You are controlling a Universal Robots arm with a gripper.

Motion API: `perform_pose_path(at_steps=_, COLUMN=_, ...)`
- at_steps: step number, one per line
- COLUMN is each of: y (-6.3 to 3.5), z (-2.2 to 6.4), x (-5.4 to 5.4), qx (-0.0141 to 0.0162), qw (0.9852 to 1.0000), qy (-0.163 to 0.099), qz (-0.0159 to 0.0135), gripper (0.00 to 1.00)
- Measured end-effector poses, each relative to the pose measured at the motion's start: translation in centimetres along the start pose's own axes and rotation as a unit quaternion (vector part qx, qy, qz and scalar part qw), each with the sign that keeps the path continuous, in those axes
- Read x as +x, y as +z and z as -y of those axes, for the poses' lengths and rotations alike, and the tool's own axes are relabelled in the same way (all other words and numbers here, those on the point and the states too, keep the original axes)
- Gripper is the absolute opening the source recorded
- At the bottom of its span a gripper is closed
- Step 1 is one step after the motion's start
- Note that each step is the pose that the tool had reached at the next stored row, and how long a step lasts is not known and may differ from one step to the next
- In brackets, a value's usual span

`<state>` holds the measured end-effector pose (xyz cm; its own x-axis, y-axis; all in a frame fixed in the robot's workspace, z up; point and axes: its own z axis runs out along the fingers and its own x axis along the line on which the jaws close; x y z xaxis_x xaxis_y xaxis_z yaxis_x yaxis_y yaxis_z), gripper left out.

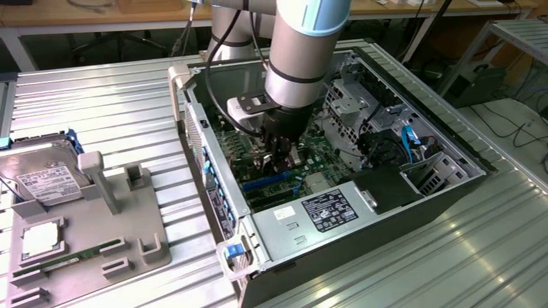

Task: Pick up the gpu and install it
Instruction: 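Insert the gpu into the slot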

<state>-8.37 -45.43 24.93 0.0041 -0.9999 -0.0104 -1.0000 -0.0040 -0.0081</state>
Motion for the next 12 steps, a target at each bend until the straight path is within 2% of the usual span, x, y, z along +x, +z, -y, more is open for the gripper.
perform_pose_path(at_steps=8, y=0.37, z=-0.22, x=0.11, qx=-0.0011, qw=1.0, qy=0.003, qz=0.0001, gripper=0.28)
perform_pose_path(at_steps=12, y=0.75, z=-0.62, x=0.15, qx=-0.0014, qw=1.0, qy=0.003, qz=0.0, gripper=0.28)
